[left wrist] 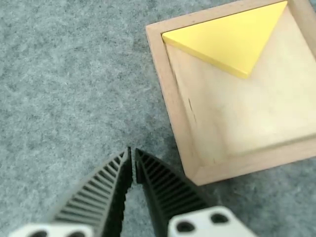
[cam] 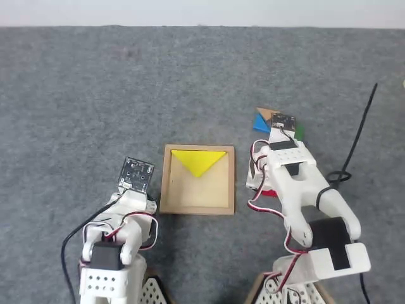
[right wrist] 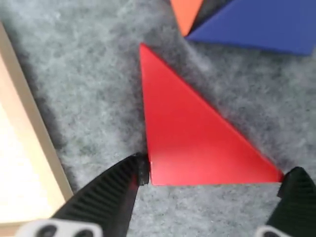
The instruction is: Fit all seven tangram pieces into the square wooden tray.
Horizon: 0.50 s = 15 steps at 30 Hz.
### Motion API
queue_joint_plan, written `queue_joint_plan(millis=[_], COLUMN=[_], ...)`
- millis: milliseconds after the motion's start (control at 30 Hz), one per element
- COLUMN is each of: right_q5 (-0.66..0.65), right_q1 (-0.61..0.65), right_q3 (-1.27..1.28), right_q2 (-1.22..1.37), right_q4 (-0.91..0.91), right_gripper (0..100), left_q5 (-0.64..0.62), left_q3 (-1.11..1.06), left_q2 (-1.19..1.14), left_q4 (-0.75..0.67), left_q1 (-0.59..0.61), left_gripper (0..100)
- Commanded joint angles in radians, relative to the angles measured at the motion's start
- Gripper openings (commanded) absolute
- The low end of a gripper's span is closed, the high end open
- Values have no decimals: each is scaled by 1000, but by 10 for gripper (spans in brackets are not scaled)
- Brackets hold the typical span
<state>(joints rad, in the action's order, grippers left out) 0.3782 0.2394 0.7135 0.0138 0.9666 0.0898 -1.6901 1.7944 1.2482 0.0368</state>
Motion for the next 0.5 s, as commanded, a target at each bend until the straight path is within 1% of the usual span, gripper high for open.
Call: queue_joint_plan(millis=[0, 467], right_q5=[8, 8], right_q1=[-7, -7], right_q3=[-51, -51], right_q2=[51, 50], right_q4=[16, 22], right_gripper=[397, 399], left_q5=[-5, -5], left_q3=[5, 5], left_q2=[9, 9], left_q4=[5, 5], left_q1=[3, 3], left_gripper=[15, 15])
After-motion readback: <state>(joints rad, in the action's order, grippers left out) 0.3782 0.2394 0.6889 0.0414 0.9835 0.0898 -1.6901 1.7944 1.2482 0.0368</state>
